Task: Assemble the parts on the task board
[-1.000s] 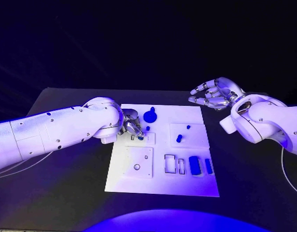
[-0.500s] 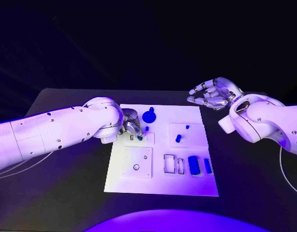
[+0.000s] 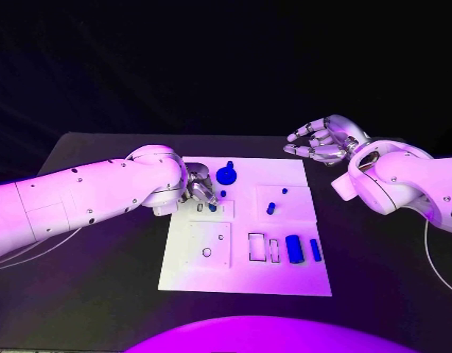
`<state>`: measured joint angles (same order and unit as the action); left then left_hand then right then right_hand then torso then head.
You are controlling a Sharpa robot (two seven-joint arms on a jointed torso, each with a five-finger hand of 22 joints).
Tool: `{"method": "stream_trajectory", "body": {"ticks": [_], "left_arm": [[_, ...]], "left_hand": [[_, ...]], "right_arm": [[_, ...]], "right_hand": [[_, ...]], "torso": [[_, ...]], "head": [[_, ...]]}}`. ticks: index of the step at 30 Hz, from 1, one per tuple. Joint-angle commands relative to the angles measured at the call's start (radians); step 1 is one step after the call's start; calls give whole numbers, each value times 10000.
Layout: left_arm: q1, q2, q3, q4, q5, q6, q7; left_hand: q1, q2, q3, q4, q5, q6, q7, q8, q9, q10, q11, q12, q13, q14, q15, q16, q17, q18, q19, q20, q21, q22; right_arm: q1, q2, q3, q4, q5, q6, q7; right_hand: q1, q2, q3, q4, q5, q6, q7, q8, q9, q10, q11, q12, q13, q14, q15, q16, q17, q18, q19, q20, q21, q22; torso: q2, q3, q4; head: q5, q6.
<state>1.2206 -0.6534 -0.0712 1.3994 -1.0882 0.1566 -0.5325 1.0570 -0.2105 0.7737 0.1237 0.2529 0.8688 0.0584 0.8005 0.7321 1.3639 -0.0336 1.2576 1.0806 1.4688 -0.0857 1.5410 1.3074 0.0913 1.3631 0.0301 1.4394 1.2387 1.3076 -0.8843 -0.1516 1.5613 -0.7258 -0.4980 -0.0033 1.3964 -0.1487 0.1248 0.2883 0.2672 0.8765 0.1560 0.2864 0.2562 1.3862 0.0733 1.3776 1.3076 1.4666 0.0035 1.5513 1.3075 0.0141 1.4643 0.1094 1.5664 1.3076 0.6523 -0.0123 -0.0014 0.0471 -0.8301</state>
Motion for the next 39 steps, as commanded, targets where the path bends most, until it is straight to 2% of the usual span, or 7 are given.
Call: {"method": "stream_trajectory", "body": {"ticks": [1,21,32,39], "left_arm": [[-37,57,-25,45,165,416,55],[-39,69,-27,-2,160,498,48],[-39,112,-28,-70,164,446,50],[-39,139,-28,-131,164,462,49]], "left_hand": [[-119,13,53,-116,-54,274,-317,-54,15,21,-72,13,17,854,-67,57,2002,-202,-10,-76,6,5],[-203,16,-155,-5,-69,356,-336,-67,31,42,-87,46,80,857,-78,63,2018,-207,3,-87,6,23],[-522,120,-1142,582,-115,496,-338,-180,82,39,-89,36,122,858,-84,63,2022,-208,10,-100,-18,19],[-557,154,-1334,717,-110,506,-335,-211,92,40,-85,37,137,859,-82,64,2025,-208,13,-99,-21,23]], "right_arm": [[-7,2,1,3,-108,107,77],[-15,-6,0,-1,-112,96,89],[-17,-6,0,-4,-112,87,100],[-17,-5,0,-6,-112,90,102]], "right_hand": [[-73,43,69,-14,41,39,5,41,8,-29,-4,-66,540,880,-43,-36,1965,-131,1049,-73,9,2610],[-73,43,69,-14,41,39,5,41,8,-29,-4,-66,540,880,-43,-36,1965,-131,1049,-73,9,2610],[-99,39,80,-9,42,38,4,46,7,-31,-5,-69,534,879,-44,-39,1958,-129,1045,-74,-1,2604],[-109,38,83,-7,43,37,4,48,7,-34,-5,-73,529,878,-45,-41,1953,-128,1044,-75,-2,2603]], "torso": [[-6,1,1],[-4,-2,2],[-1,4,1],[-2,5,-2]], "head": [[-1,-10],[-6,-16],[-17,-8],[-25,-19]]}}
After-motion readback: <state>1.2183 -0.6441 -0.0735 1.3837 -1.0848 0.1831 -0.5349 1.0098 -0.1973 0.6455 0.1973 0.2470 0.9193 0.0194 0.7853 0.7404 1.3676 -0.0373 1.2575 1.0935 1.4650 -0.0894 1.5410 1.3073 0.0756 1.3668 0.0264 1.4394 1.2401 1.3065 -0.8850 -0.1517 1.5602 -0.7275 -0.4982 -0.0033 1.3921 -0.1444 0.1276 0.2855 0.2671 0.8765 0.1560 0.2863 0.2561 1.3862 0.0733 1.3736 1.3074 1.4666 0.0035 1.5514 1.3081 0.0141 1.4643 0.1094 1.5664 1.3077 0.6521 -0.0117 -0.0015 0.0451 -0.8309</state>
